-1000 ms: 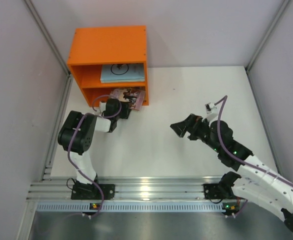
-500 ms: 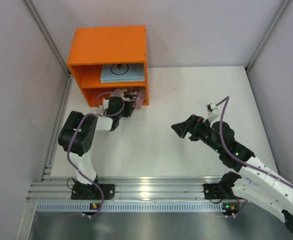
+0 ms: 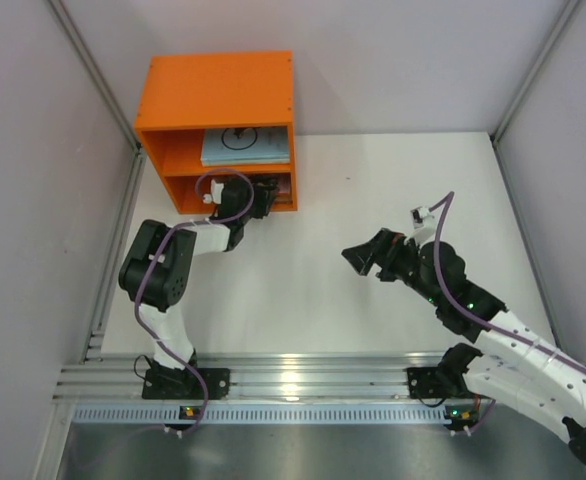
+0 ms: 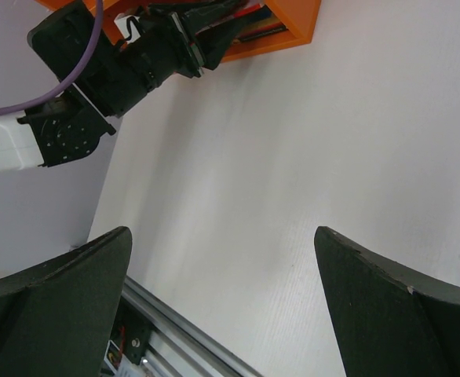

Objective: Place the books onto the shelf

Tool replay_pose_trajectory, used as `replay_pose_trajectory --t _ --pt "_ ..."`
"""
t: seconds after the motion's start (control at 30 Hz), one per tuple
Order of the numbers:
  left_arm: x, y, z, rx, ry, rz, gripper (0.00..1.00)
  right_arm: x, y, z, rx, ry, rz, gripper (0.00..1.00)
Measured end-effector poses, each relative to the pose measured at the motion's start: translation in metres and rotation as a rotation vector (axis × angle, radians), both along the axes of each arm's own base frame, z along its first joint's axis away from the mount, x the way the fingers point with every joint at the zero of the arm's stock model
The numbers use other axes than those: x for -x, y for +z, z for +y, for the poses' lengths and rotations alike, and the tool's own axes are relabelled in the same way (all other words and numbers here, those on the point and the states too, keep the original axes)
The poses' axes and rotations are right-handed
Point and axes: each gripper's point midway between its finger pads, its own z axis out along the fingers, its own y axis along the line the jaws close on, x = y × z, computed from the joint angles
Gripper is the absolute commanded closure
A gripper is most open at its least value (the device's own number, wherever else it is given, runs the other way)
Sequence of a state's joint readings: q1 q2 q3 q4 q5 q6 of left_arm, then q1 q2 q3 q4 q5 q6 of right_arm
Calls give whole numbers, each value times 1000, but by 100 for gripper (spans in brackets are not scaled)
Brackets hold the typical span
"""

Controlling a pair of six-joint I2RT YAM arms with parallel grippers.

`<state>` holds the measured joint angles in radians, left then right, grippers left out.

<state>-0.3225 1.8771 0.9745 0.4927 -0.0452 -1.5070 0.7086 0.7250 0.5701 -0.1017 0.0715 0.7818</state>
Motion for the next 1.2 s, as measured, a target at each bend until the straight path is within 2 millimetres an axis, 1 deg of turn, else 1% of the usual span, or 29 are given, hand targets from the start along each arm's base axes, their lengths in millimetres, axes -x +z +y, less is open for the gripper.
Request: replay_pose_trajectory --t 0.27,0.3,0.57,0.73,0.9,1.1,1.2 --pt "4 -16 -2 -15 -9 46 54 -1 -1 -1 4 -7 3 0" --pt "6 -19 -1 -20 -9 59 51 -1 -1 -1 2 -7 4 0" --pt "17 -37 3 -75 -22 133 50 -1 -1 0 -3 -8 6 0" --pt "21 -41 5 -95 -25 155 53 -1 0 0 -8 -9 7 1" --pt "21 -40 5 -98 -32 154 62 -1 0 0 -9 -10 9 0" --pt "12 -30 0 -95 -44 124 70 -1 0 0 -9 -10 9 0" --pt "9 -27 -2 -94 -50 116 73 -1 -2 0 -6 -10 12 0"
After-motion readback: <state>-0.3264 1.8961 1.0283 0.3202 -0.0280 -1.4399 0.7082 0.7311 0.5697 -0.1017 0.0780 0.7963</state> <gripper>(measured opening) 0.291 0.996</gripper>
